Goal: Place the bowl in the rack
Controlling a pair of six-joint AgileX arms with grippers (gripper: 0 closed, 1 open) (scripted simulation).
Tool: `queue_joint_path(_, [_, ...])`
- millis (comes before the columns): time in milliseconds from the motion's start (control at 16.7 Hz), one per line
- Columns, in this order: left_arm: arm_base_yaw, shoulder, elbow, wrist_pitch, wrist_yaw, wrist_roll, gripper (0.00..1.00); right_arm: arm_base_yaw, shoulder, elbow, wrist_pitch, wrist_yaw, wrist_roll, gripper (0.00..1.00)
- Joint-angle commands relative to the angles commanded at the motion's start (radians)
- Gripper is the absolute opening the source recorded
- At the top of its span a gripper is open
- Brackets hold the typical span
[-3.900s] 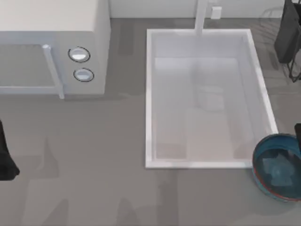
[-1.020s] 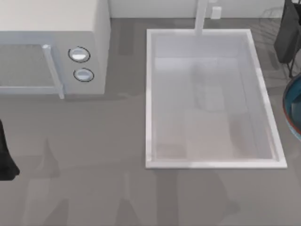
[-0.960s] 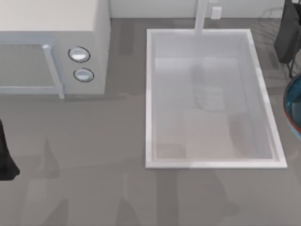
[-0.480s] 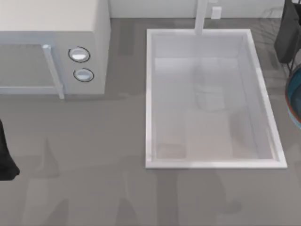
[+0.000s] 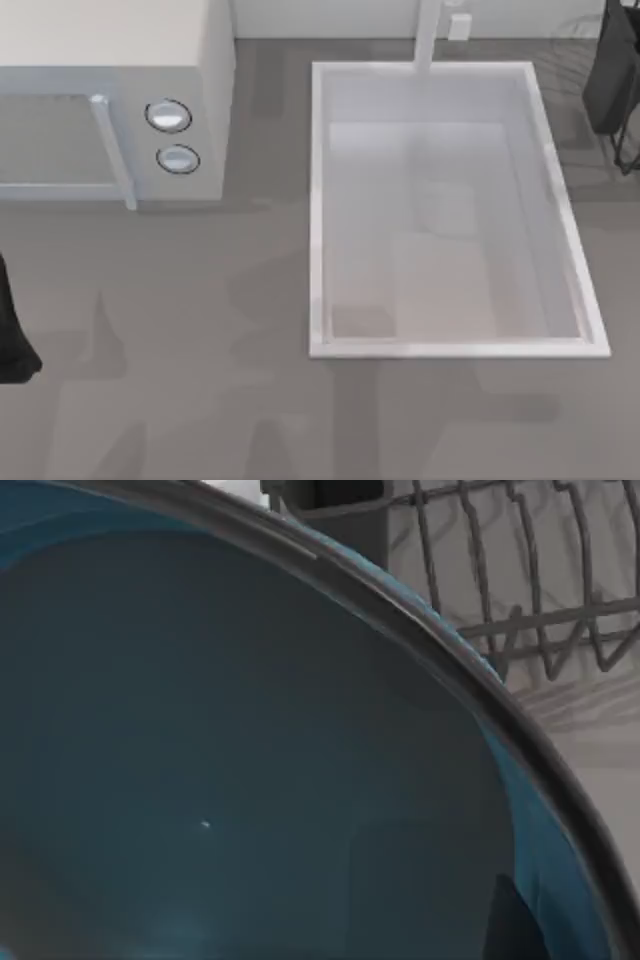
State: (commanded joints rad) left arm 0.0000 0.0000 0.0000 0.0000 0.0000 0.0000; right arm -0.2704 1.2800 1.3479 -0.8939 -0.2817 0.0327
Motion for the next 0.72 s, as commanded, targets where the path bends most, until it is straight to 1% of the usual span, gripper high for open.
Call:
queue_joint_path(240, [0.000, 0.000, 0.000, 0.000, 0.000, 0.000, 1.00, -0.162, -0.111, -0.100, 0.360, -0.146, -0.007, 0.00])
queue_joint_path(420, [0.000, 0.000, 0.000, 0.000, 0.000, 0.000, 1.00, -0.267, -0.200, -0.159, 0.581, -0.245, -0.012, 0.00])
queue_joint_path(540, [0.000, 0.000, 0.000, 0.000, 0.000, 0.000, 1.00, -0.321, -0.249, -0.184, 0.679, -0.295, -0.015, 0.00])
queue_joint_path(720, [0.000, 0.000, 0.000, 0.000, 0.000, 0.000, 1.00, -0.362, -0.289, -0.201, 0.745, -0.333, -0.016, 0.00])
